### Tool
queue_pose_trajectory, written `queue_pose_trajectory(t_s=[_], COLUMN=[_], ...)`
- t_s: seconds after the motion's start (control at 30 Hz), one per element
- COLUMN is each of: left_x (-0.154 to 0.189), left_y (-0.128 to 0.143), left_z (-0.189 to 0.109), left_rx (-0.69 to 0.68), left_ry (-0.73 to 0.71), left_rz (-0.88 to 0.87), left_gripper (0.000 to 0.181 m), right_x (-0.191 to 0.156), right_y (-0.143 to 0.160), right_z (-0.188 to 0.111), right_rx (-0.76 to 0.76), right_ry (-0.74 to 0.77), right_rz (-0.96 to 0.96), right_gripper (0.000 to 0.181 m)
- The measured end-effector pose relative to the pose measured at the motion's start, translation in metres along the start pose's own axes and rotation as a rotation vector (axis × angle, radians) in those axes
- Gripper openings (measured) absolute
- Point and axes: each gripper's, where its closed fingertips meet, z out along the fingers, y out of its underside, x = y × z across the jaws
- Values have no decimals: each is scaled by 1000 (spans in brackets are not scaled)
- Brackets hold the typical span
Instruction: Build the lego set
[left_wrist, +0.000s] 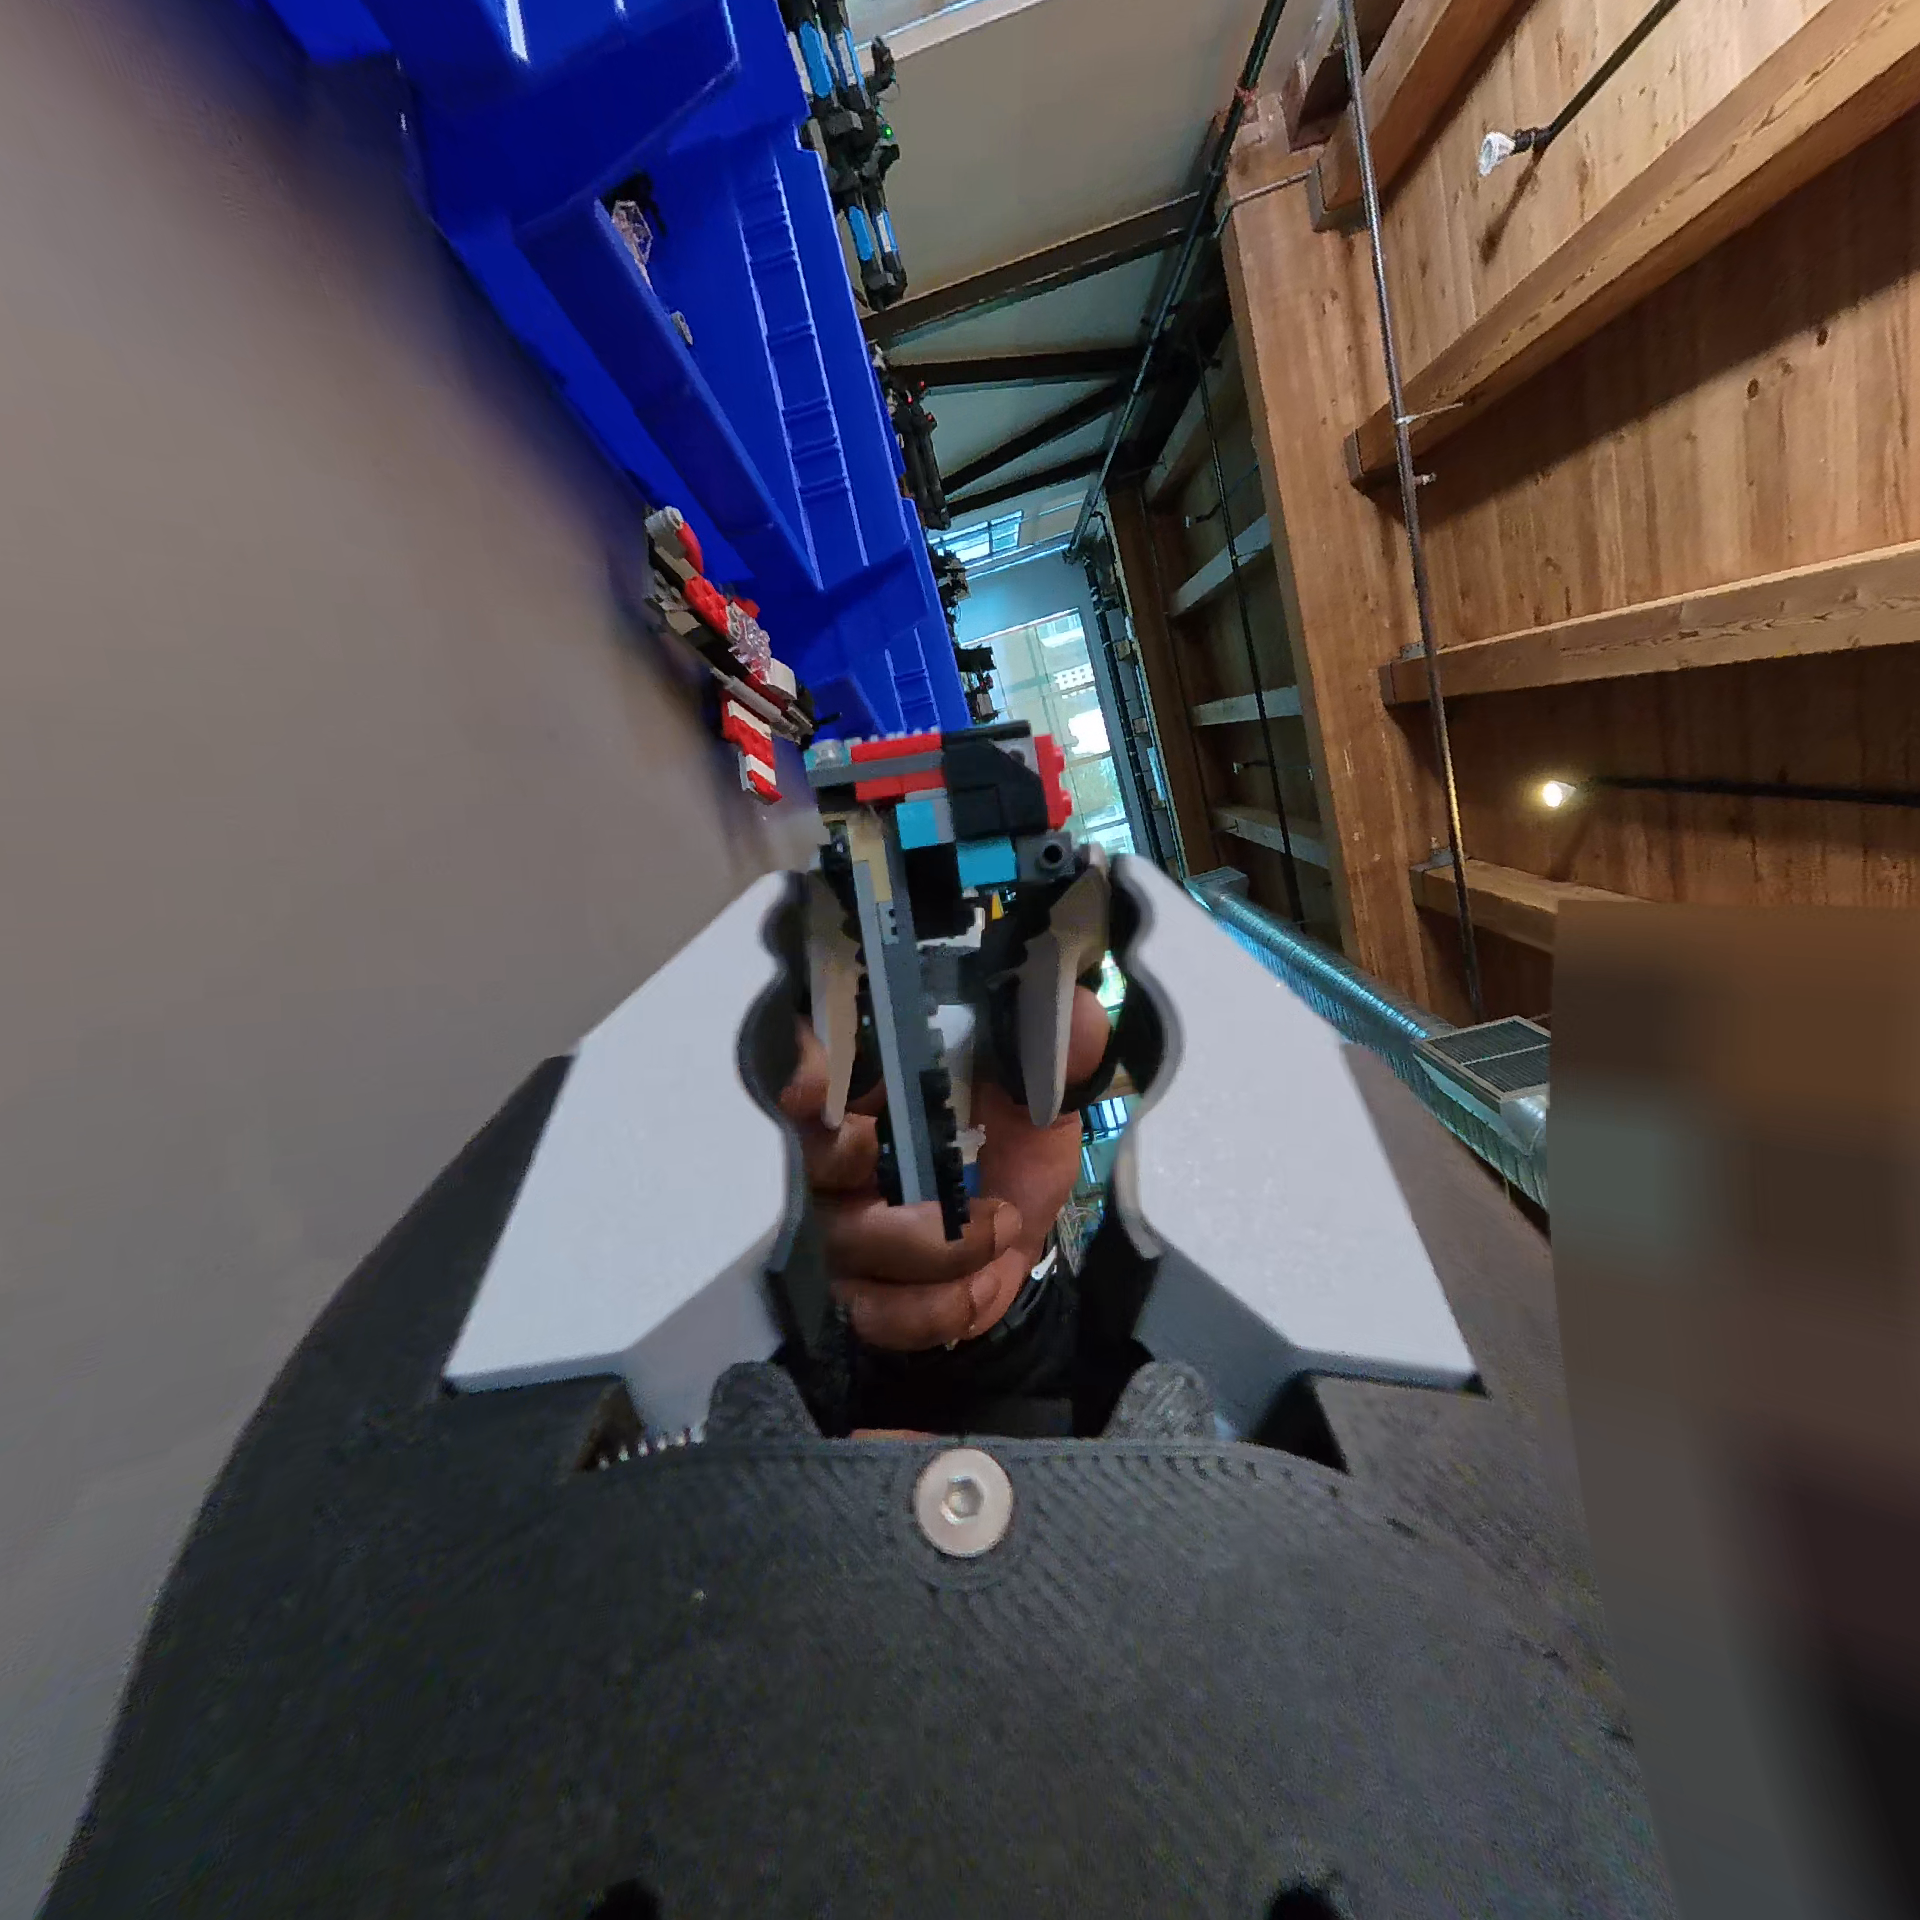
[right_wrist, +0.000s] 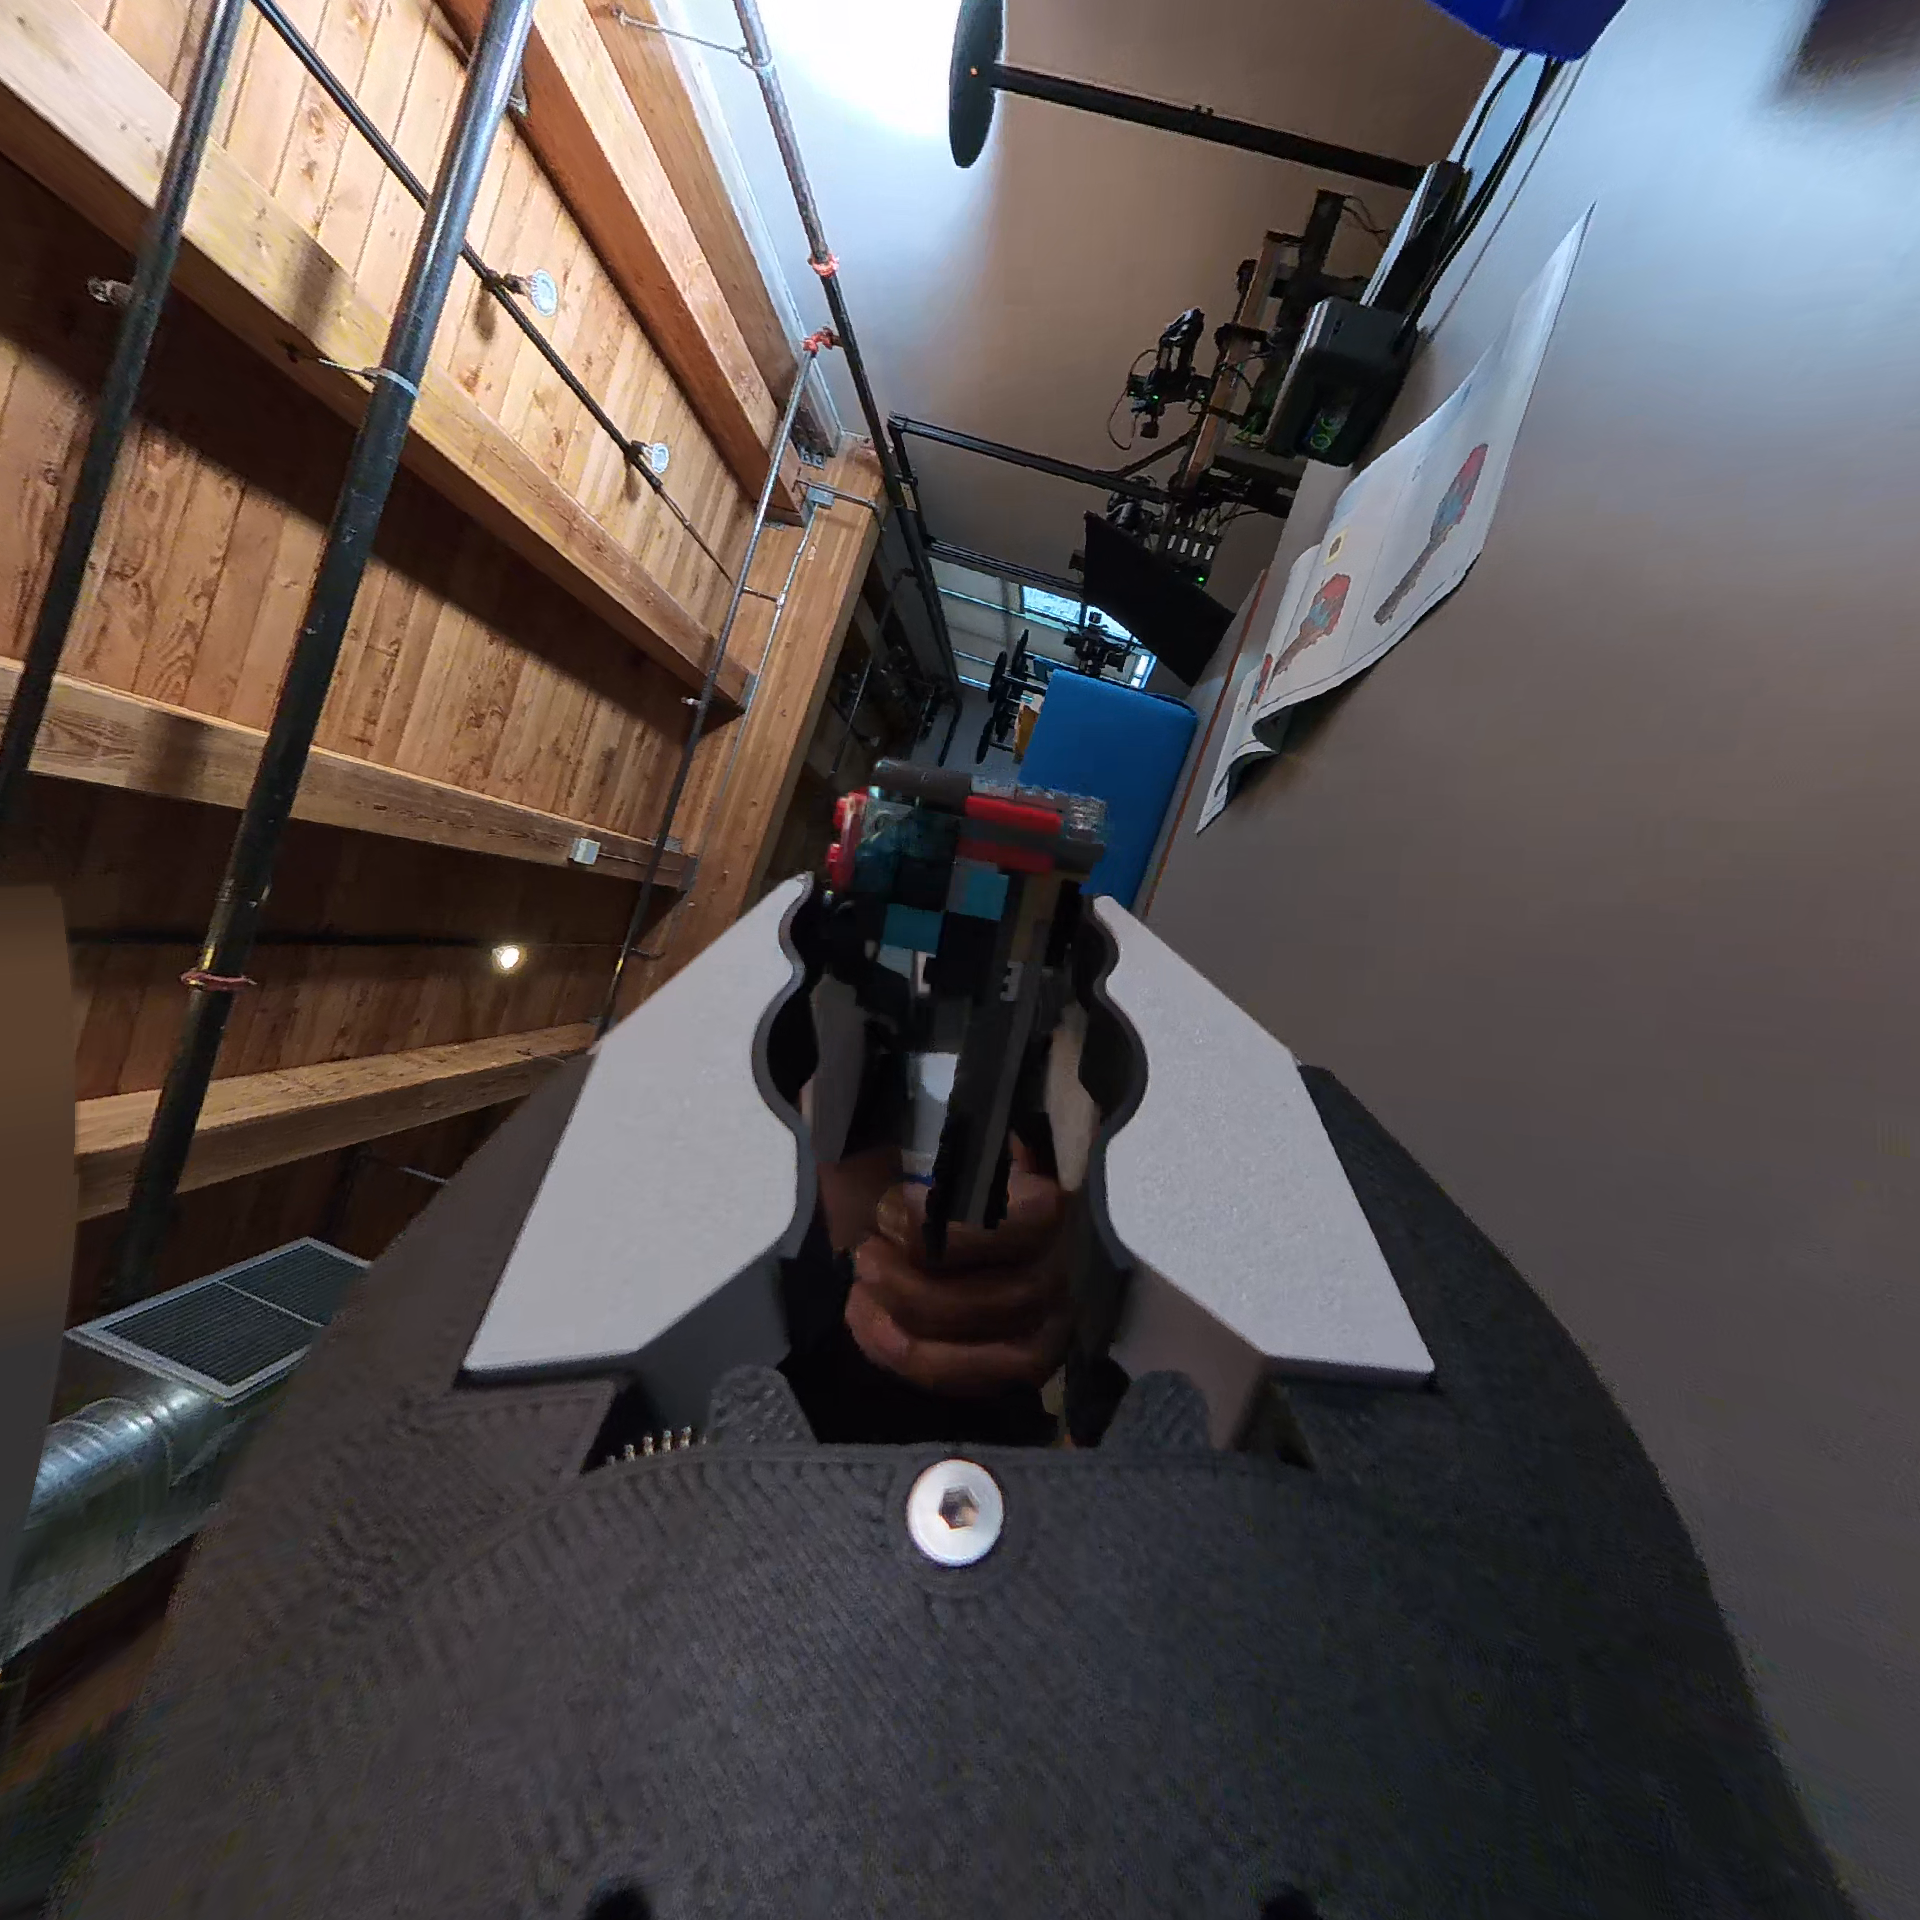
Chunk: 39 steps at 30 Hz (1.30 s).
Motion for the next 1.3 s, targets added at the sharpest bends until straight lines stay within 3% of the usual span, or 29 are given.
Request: queue_pose_trajectory(t_s=[0.03, 0.2, 0.33, 0.57, 0.83, 1.0, 1.3], left_x=[0, 1, -4, 0, 5, 12, 22], left_y=[0, 6, 23, 33, 27, 17, 10], left_z=[-1, -12, -11, -14, -22, -28, -36], left_rx=[4, 40, -4, -5, 134, 224, 325], left_ry=[-1, 17, -18, -45, -15, -41, -225], left_rz=[8, 69, 157, 298, 371, 427, 709], left_gripper=[71, 76, 65, 20, 17, 17, 17], right_x=[-1, -4, -8, -14, -25, -32, -47], right_y=[0, 1, 6, 19, 27, 20, 31], right_z=[0, 1, 4, 10, 15, 12, 13], right_rx=[0, -9, -28, -77, -89, -60, -123], right_ry=[-8, -41, -65, -91, -127, -119, -108], right_rz=[4, 12, 2, -36, -61, -116, -304], right_gripper=[45, 45, 46, 46, 45, 55, 62])
